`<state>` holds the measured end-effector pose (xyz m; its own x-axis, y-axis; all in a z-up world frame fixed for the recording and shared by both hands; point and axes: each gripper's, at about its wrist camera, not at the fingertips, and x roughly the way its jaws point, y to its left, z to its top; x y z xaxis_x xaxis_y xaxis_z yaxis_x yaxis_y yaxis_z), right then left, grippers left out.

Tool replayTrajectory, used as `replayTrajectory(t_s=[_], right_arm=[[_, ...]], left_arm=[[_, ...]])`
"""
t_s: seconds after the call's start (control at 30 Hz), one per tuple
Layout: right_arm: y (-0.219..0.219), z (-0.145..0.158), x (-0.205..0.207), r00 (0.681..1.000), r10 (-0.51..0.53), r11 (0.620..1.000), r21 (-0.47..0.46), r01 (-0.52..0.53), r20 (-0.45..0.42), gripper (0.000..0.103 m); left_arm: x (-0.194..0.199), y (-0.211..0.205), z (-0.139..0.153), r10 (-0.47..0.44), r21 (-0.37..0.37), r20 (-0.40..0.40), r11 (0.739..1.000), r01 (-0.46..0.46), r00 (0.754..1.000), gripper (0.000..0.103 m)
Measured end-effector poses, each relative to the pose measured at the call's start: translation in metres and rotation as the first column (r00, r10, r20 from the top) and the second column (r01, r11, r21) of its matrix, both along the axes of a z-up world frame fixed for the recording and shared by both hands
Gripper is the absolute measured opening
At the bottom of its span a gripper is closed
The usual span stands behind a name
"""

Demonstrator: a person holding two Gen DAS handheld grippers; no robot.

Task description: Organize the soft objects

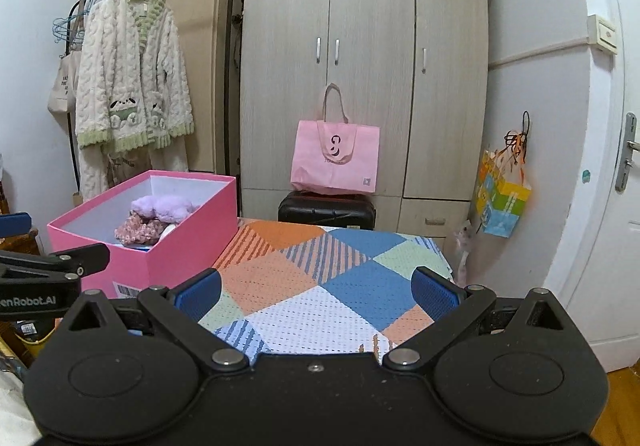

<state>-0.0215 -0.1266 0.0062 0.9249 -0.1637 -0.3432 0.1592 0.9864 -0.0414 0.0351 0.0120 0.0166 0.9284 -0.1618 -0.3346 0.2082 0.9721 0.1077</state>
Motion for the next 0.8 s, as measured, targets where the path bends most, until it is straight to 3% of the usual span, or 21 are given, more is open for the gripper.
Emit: replayTrajectory(t_s=[0.6,0.8], right_arm=[[0.016,0.0,-0.012,0.999,-0.023,0.999,-0.022,0.024,0.041,0.103],[0.017,-0.002,-0.011,1.0,-0.003,1.0,-0.017,0.003,0.03,0.103]], left_arm=[[0.006,0.011,-0.004,0.015,-0.065,-0.047,0.998,-0.018,0.999,0.103],[0.005,0.01,-0.006,0.022,-0.056,-0.042,0.998,-0.025,0.999,0.103]])
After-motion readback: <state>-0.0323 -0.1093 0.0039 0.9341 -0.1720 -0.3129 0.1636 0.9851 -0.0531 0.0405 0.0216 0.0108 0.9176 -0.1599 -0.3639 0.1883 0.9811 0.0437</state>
